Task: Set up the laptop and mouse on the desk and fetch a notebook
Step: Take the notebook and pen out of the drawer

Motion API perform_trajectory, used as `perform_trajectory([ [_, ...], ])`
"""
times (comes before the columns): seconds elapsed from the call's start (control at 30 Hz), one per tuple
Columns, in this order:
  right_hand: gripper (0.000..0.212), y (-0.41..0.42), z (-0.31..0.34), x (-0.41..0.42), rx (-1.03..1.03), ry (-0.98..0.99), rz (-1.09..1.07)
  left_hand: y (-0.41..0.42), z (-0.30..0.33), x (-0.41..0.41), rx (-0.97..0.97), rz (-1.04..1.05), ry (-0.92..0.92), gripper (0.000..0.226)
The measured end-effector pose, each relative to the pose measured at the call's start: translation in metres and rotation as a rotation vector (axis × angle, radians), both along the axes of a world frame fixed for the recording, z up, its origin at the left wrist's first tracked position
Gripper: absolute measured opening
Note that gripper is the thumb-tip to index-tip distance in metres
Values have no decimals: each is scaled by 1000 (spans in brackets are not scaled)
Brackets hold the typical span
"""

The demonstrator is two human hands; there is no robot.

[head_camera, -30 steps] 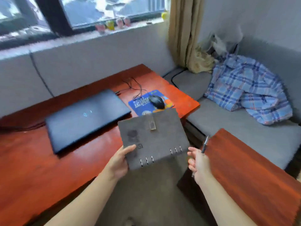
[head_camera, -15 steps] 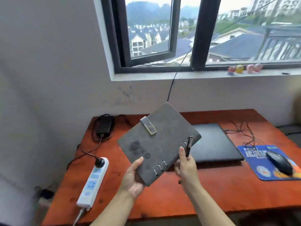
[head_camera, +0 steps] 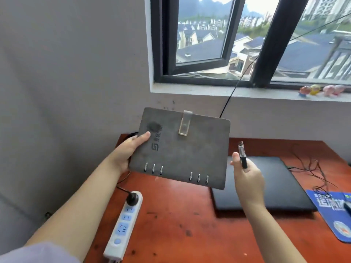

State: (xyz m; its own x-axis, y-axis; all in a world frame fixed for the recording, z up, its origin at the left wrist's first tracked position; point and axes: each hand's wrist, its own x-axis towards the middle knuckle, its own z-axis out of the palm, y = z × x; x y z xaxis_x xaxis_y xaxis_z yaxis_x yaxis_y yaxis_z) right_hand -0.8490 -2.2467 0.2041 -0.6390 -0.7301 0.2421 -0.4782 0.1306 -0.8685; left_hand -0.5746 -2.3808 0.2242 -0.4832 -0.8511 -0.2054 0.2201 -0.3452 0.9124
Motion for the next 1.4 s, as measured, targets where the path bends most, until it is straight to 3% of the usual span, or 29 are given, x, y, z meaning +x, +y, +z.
perform_trajectory([
  [0.07,30,-14,27,-10,-99,68,86,-15,23,10,-137,-136,-114,38],
  [0.13,28,-29,53,-11,-135,146,261,-29,46,8,-247,-337,-256,41],
  [0.23,30,-50,66,2,68,343,544,-41,61,-16,-310,-579,-434,38],
  [0.3,29,-56,57,6,114,374,619,-45,59,-30,-310,-609,-469,36],
  [0.4,15,-61,38,2,11,268,579,-44,53,-37,-345,-500,-482,34],
  [0.5,26,-66,20,-4,34,68,517,-44,37,-37,-455,-82,-463,23],
  [0.57,30,-66,2,-6,59,-186,460,-32,2,-36,-338,183,-401,18],
  [0.67,29,-61,-40,-4,130,-415,351,15,-73,-41,-33,155,-438,27],
  [0.87,28,-44,-139,22,459,-323,297,66,-176,-35,70,216,-680,14],
  [1.03,21,-53,-174,27,636,-177,266,65,-208,-32,108,220,-909,11],
  [1.23,22,-59,-189,20,652,-187,223,59,-216,-44,-28,240,-1102,25],
  [1.4,15,-57,-188,22,606,-128,251,54,-215,-43,-22,196,-1070,27],
])
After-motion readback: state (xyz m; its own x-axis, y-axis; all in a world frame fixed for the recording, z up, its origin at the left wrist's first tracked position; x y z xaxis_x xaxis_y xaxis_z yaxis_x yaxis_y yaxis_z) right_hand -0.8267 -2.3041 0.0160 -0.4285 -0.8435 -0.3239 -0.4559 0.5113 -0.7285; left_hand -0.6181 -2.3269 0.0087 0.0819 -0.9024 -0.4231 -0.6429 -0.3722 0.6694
